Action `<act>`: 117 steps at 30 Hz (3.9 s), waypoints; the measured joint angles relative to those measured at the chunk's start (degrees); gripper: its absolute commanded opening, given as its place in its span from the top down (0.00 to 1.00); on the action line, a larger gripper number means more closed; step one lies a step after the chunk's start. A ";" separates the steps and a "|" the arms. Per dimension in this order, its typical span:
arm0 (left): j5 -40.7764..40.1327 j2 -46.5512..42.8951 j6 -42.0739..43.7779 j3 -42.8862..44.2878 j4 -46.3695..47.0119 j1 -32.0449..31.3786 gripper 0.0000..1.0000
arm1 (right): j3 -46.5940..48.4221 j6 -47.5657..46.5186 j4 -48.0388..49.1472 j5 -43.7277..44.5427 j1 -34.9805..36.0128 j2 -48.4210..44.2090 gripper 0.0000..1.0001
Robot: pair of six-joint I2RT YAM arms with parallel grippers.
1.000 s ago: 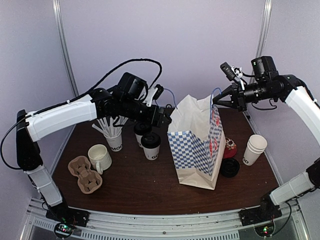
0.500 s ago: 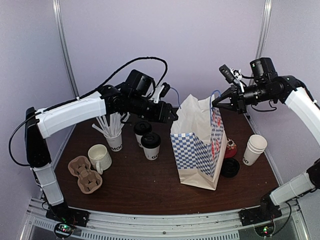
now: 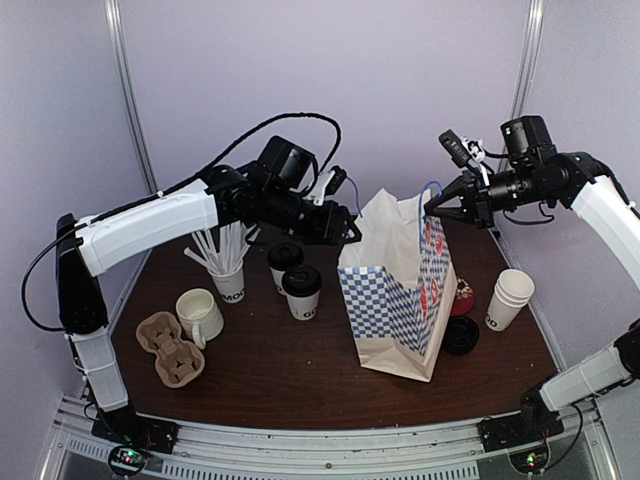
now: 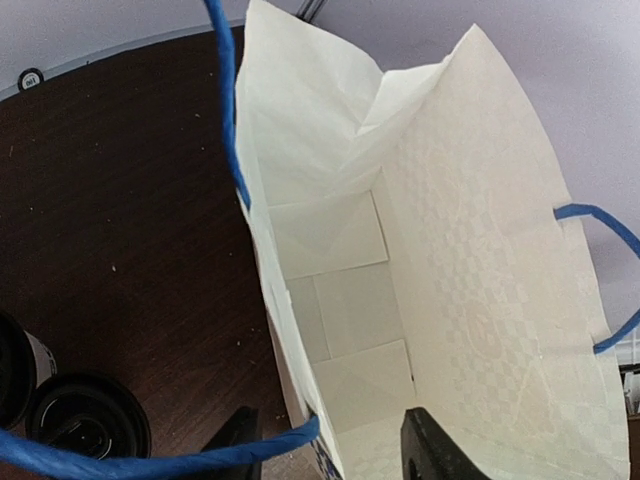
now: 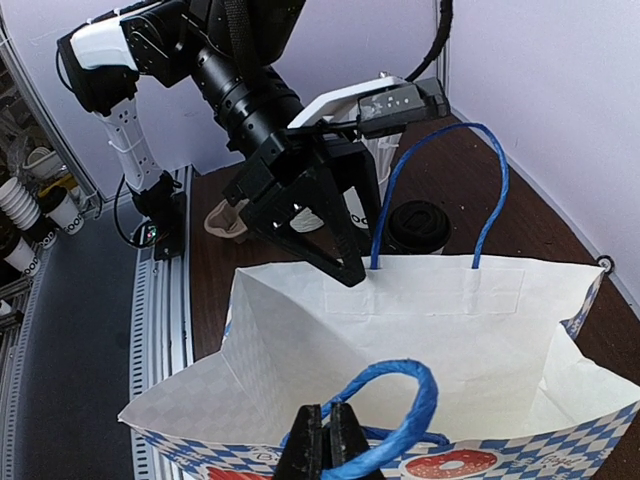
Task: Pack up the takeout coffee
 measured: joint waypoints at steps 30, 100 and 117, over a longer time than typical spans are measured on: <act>10.05 -6.58 18.18 1.79 -17.51 3.78 1.00 | 14.29 0.22 -9.60 -17.16 -4.81 1.36 0.20; -22.21 -23.23 2.23 -53.51 -29.83 6.54 0.96 | 1.14 -10.21 -10.36 -13.46 -6.54 5.99 0.29; -8.02 -19.74 3.48 -55.15 -12.22 5.92 0.91 | -0.55 -10.69 -10.45 -13.20 -6.54 5.99 0.28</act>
